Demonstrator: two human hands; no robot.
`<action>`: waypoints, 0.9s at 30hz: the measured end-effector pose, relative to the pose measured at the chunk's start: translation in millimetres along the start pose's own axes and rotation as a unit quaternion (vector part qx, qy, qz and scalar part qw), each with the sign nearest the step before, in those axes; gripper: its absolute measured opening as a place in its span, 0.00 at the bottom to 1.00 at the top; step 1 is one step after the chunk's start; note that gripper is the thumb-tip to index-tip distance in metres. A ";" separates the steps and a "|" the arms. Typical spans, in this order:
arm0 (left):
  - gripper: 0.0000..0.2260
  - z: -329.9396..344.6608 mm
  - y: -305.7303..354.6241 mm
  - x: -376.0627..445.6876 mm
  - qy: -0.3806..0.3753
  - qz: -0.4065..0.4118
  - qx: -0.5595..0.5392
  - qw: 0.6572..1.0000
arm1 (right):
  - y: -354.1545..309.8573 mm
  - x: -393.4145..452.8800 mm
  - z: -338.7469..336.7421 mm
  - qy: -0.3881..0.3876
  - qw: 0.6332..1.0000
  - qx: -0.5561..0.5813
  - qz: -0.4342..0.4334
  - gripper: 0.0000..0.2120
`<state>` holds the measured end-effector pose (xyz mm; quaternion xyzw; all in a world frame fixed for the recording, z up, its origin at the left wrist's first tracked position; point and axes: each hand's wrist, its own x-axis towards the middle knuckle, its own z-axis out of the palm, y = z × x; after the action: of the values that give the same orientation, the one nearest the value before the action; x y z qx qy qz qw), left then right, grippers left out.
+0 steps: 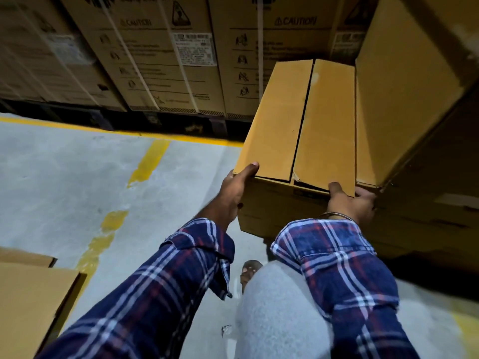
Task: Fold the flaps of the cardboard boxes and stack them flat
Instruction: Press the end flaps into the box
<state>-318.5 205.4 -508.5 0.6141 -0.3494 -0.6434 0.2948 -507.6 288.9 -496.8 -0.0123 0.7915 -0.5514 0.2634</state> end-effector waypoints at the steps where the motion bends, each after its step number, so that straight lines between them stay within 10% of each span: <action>1: 0.27 0.9 -2.0 -0.5 -0.001 0.004 -0.005 1.000 | 1.4 -3.1 1.0 -0.013 1.000 0.015 0.014 0.28; 17: 0.28 -35.7 -54.4 -21.3 0.071 0.055 -0.125 0.988 | 1.6 -18.7 5.6 -0.124 0.983 -0.128 -0.044 0.34; 27: 0.51 -16.9 -135.3 16.4 -0.014 -0.175 -0.372 0.911 | 17.1 -2.5 2.6 -0.092 0.995 -0.023 -0.024 0.27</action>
<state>-296.1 269.4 -627.9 0.5023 0.0249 -0.7764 0.3797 -499.7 294.1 -511.5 -0.0875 0.7760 -0.5356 0.3215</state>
